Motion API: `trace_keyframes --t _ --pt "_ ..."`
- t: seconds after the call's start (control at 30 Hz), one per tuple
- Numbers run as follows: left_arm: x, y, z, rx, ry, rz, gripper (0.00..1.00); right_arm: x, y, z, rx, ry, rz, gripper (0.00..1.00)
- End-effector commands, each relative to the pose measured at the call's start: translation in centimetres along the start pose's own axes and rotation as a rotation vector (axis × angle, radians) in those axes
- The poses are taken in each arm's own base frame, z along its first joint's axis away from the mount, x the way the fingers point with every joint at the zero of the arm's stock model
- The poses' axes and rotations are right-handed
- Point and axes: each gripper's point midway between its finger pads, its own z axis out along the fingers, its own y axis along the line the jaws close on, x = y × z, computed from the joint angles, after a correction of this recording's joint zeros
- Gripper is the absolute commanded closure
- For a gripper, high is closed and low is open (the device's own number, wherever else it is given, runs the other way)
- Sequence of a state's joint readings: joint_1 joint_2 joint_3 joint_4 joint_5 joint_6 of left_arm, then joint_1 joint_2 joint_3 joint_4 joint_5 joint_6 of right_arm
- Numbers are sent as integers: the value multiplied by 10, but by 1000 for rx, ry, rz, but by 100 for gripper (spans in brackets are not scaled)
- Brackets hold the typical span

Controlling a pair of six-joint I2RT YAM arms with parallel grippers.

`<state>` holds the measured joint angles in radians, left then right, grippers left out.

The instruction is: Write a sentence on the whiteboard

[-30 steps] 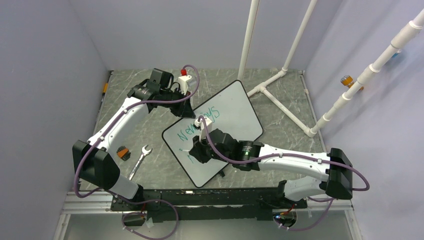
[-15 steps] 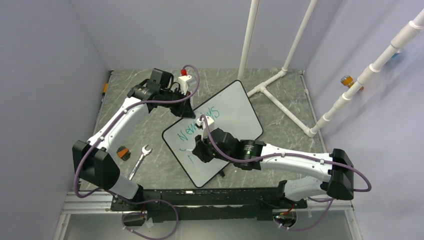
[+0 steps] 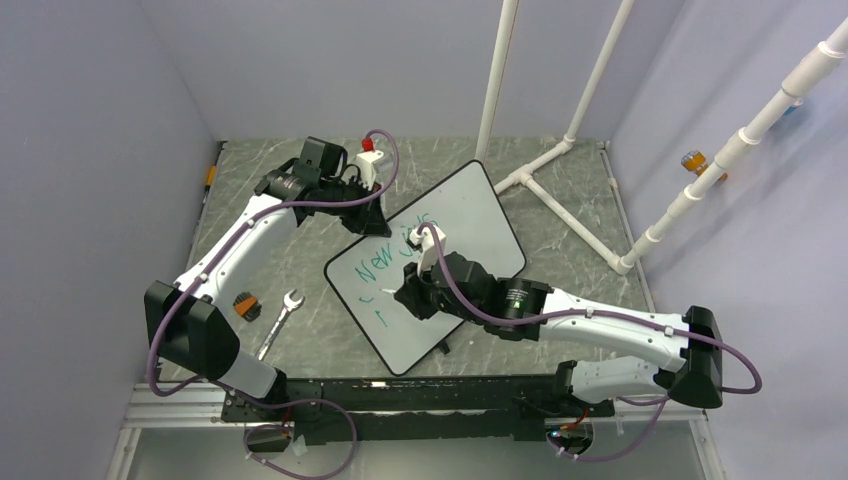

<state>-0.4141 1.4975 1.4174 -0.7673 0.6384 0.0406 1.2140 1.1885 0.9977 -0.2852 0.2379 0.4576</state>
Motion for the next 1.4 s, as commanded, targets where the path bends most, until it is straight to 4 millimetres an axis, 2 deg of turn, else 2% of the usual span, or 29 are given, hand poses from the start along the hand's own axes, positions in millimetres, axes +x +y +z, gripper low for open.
trace_keyframes --t 0.0,0.5,0.77,1.37 --pt "-1 18 0 -103 -2 148 100 0 1 0 -19 -25 26 100" --pt "-1 18 1 -104 -1 149 100 15 9 16 -54 28 6 100" --pt "-1 19 1 -104 0 148 100 25 3 19 -28 52 10 100" --pt "0 20 2 -107 3 146 100 67 -14 13 -6 113 79 100"
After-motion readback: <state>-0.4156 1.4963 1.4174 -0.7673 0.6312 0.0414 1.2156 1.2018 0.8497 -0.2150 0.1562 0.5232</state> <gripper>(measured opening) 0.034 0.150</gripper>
